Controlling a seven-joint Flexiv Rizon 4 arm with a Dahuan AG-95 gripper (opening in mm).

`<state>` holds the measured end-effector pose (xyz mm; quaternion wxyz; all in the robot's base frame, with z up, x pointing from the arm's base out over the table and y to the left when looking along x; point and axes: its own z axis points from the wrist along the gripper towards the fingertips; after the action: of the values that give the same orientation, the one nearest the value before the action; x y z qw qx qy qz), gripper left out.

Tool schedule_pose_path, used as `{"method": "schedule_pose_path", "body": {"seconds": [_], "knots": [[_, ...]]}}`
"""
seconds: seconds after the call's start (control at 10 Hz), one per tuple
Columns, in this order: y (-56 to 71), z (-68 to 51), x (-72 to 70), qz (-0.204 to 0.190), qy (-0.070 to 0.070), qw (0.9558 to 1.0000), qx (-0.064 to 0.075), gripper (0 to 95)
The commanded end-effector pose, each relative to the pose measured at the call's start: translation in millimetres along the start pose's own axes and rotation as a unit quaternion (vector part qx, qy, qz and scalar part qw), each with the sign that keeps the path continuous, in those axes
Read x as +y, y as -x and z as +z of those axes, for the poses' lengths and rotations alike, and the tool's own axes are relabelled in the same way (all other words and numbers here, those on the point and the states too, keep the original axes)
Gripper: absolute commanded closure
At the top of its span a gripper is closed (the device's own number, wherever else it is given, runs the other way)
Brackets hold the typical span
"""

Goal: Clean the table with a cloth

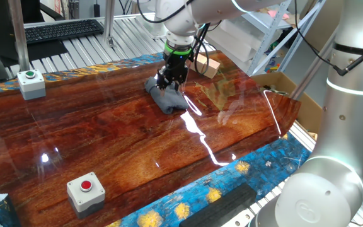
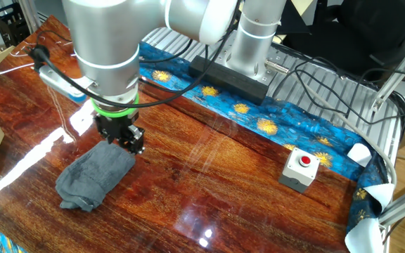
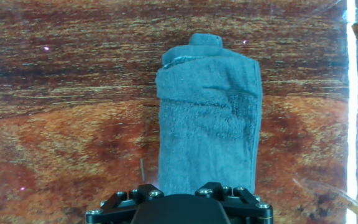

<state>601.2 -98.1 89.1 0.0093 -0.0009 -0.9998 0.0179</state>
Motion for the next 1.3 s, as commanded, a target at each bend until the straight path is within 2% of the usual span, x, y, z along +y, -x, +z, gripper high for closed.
{"method": "schedule_pose_path", "body": {"seconds": [0.1,0.2,0.3,0.4,0.5,0.7,0.8,1.0,1.3], "knots": [[0.2,9.8,0.7,0.006,0.000,0.9999,-0.013,19.0],[-1.5,13.2,0.8,0.002,-0.004,0.9998,-0.017,19.0],[-1.7,12.6,-1.7,-0.015,0.000,0.9998,-0.013,38.0],[-2.0,12.6,-2.6,-0.046,-0.005,0.9988,-0.015,76.0],[-2.0,12.6,-2.6,-0.048,0.000,0.9988,-0.013,95.0],[-2.0,12.6,-2.6,-0.042,0.014,0.9989,-0.013,95.0],[-2.0,12.6,-2.6,-0.036,0.017,0.9991,-0.011,95.0],[-2.0,12.6,-2.6,-0.025,0.016,0.9996,0.000,95.0],[-2.0,12.6,-2.6,-0.003,0.005,1.0000,0.003,95.0]]}}
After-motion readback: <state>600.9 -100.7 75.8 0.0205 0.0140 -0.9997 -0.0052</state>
